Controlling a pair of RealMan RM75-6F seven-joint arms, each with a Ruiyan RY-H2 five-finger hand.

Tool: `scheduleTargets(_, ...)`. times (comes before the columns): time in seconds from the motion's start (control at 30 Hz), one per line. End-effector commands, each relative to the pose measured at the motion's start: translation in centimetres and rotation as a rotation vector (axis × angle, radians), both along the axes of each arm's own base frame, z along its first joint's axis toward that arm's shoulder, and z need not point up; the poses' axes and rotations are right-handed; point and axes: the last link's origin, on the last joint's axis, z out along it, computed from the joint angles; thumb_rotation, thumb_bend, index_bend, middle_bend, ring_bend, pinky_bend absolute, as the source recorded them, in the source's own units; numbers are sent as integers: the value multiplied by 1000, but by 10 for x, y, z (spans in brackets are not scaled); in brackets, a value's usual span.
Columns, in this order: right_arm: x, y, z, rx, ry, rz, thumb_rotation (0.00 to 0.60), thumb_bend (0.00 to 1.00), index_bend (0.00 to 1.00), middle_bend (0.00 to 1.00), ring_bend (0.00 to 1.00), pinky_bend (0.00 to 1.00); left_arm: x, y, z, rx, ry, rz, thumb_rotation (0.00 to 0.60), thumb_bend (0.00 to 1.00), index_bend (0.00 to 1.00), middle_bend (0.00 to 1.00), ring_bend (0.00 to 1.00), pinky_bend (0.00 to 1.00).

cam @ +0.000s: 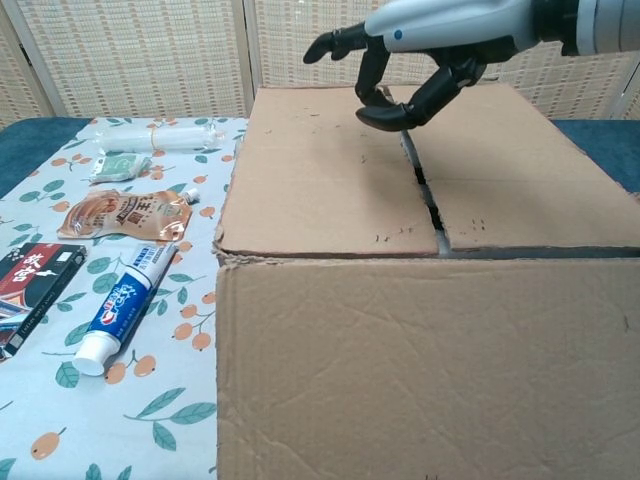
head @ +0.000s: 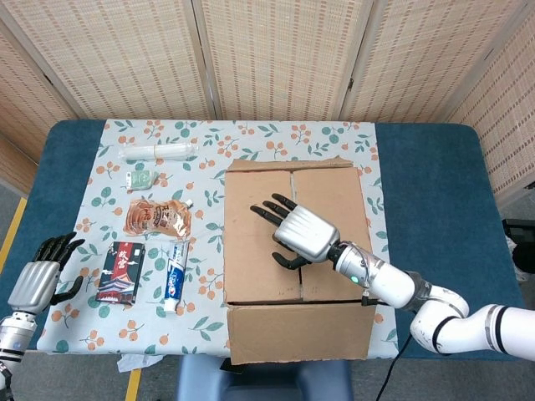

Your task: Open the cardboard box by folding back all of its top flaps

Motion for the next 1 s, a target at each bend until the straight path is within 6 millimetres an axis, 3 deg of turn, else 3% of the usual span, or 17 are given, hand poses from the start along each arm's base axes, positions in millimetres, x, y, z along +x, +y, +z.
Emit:
scheduleTargets(0.03,-2,-3,-9,9,4,-16,232,583,694,22,0,0,0,-1,0,2,1,-2,600,501,156,81,14,0)
scheduleTargets(0.47,-10,-7,-25,30,15,-29,233,584,687,21,0,0,-1,-1,3,8,-12,2,600,502,143,81,13,0)
scheduleTargets(0.7,-14,-11,-31,31,32,-26,167,584,603,1,0,0,-1,-1,3,8,-16,3,600,502,136,81,6,0)
scheduleTargets(1.0,-18,-13,-31,32,43,-35,154,584,582,0,0,0,-1,-1,4,12,-18,4,600,501,136,81,4,0)
